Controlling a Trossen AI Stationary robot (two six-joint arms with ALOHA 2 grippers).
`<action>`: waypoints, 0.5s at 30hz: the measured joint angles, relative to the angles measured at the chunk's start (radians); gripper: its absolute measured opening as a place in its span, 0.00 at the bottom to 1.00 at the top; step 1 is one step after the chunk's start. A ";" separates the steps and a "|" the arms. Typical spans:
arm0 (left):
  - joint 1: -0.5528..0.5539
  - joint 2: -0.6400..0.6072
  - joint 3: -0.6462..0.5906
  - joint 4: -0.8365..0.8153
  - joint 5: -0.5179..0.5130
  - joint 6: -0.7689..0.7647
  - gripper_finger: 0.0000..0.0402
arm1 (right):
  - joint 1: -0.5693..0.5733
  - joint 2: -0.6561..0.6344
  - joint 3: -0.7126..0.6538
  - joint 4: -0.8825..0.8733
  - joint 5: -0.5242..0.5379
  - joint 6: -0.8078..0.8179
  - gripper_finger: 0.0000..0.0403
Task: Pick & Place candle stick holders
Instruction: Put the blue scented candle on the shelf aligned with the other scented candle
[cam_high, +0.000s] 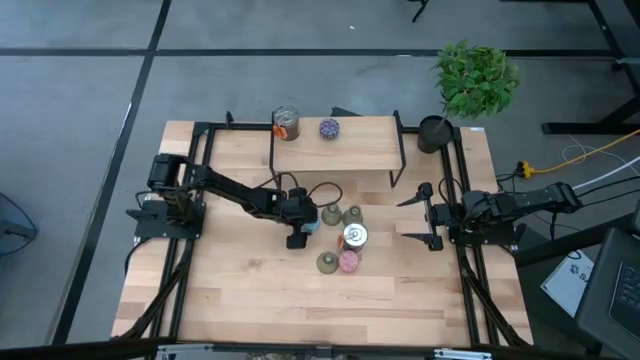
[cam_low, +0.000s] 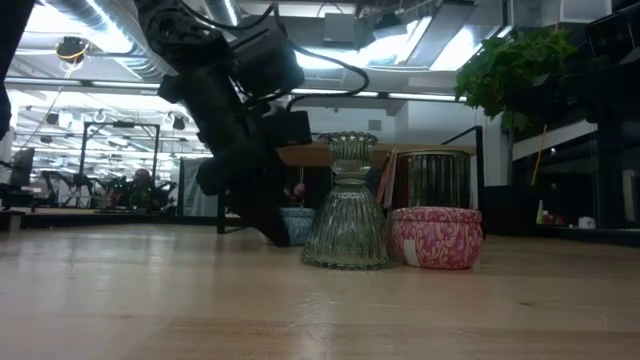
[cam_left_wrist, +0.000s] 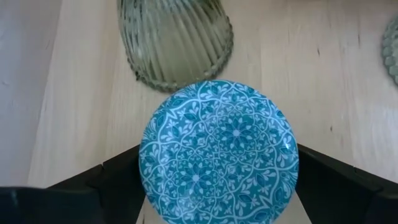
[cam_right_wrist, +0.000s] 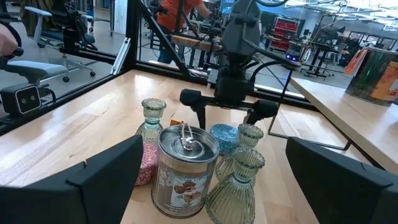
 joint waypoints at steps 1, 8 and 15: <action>-0.001 0.000 0.000 0.001 -0.004 0.002 0.85 | 0.000 0.000 0.000 0.000 0.000 0.000 0.99; 0.000 -0.001 0.000 0.002 0.023 0.038 0.74 | 0.000 0.000 0.000 0.000 0.000 0.000 0.99; -0.019 -0.016 -0.001 -0.032 0.032 0.031 0.73 | 0.000 0.000 0.000 0.000 0.000 0.000 0.99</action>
